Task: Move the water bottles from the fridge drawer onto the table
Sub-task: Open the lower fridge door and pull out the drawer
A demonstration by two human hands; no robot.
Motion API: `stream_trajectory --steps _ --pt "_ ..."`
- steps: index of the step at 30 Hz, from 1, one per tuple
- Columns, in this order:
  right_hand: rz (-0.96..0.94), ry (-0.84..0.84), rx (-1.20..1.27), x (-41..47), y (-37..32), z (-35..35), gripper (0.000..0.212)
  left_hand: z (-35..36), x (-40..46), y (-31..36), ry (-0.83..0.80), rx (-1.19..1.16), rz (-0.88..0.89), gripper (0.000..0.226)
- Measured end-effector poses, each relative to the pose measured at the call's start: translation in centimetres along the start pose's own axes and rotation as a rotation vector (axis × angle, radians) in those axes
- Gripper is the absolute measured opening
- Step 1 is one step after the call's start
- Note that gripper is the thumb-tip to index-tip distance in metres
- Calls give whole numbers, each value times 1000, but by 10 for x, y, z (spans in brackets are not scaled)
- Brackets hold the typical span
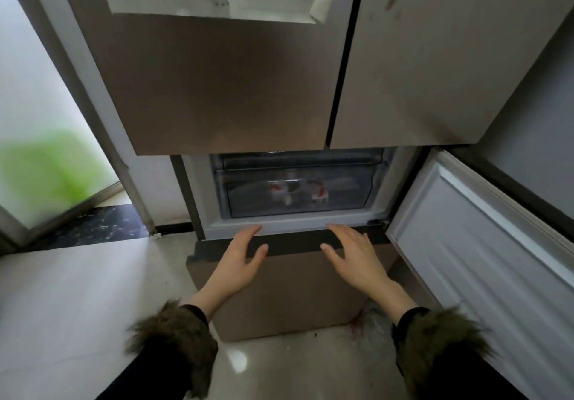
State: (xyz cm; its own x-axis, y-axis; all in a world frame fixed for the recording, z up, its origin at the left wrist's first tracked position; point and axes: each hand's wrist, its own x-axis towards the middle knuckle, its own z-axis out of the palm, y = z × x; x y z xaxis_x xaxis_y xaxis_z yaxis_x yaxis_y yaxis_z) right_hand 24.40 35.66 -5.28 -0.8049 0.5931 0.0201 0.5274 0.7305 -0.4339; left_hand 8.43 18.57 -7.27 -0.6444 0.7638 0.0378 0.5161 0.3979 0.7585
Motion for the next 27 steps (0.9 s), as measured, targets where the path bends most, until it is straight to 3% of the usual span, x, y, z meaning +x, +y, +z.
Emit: stream_trajectory --steps 4,7,10,14,18,27 --pt "388 -14 850 51 8 13 46 13 51 0 73 -657 -374 49" --pt "637 28 1573 94 22 16 51 18 90 -3 164 -1271 -552 53" --pt "765 104 1977 129 40 16 62 20 123 -9 286 -1681 -625 58" --pt "879 174 2182 162 50 14 62 22 152 -11 343 -1880 -598 60" --pt "858 281 2333 186 46 4 60 18 168 -2 416 -2108 -516 46" --pt "810 333 2441 200 46 2 61 27 177 9 567 -2188 -469 51"
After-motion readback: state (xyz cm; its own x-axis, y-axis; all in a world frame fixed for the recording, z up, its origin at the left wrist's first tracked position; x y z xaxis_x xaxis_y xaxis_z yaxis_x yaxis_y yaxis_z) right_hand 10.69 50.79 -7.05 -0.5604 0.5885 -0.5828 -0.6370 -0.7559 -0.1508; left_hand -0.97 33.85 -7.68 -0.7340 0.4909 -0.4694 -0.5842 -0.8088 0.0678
